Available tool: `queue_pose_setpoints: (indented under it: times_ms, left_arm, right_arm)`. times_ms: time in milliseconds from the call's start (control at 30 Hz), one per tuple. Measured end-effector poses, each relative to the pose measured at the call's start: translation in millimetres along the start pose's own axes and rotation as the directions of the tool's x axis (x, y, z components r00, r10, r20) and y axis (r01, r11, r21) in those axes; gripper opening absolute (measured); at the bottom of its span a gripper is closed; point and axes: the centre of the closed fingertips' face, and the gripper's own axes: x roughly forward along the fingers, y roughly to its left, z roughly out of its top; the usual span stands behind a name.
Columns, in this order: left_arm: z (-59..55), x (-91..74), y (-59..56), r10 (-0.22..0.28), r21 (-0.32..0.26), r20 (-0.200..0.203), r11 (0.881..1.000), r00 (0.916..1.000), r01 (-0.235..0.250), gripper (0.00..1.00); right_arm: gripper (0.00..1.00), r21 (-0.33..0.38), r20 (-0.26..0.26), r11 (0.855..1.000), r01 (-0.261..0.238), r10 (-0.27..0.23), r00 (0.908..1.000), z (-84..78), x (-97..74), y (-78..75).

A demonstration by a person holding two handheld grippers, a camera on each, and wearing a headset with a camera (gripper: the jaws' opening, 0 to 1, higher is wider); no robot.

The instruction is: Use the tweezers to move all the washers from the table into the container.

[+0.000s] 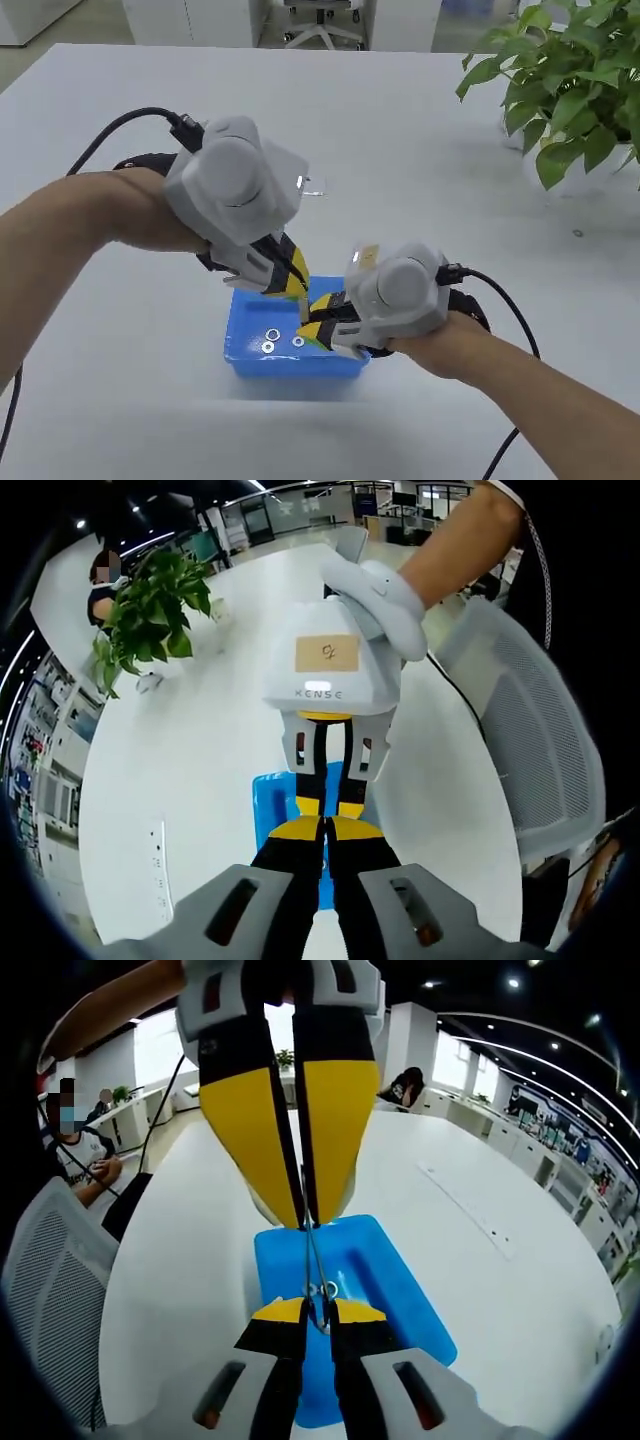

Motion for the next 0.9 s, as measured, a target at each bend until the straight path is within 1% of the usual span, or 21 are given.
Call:
queue_pose_setpoints:
  times_ms: [133, 433, 733, 800, 900]
  left_arm:
    - [-2.9, 7.2, 2.3, -0.009, -0.002, -0.005, 1.000, 0.9999, 0.009, 0.05]
    - [-7.7, 22.2, 6.2, -0.030, -0.006, -0.015, 1.000, 0.9994, 0.030, 0.05]
    - [-13.9, 31.9, 9.9, -0.043, -0.013, -0.020, 0.999, 0.9989, 0.043, 0.05]
    - [-15.6, 34.1, 10.2, -0.045, -0.015, -0.021, 0.999, 0.9988, 0.045, 0.05]
    - [-17.9, 36.8, 10.4, -0.049, -0.019, -0.023, 0.999, 0.9985, 0.049, 0.05]
  right_arm:
    - [0.10, 0.028, -0.007, 1.000, -0.008, 0.009, 0.9999, -7.7, 3.6, -3.4]
    - [0.10, 0.057, -0.030, 0.998, -0.016, 0.018, 0.9994, -22.9, 8.4, -8.0]
    - [0.11, 0.080, -0.054, 0.996, -0.026, 0.031, 0.9981, -31.6, 16.6, -12.3]
    - [0.11, 0.092, -0.063, 0.996, -0.019, 0.025, 0.9977, -33.6, 18.3, -13.9]
    - [0.11, 0.095, -0.074, 0.995, -0.021, 0.028, 0.9968, -36.3, 20.3, -13.6]
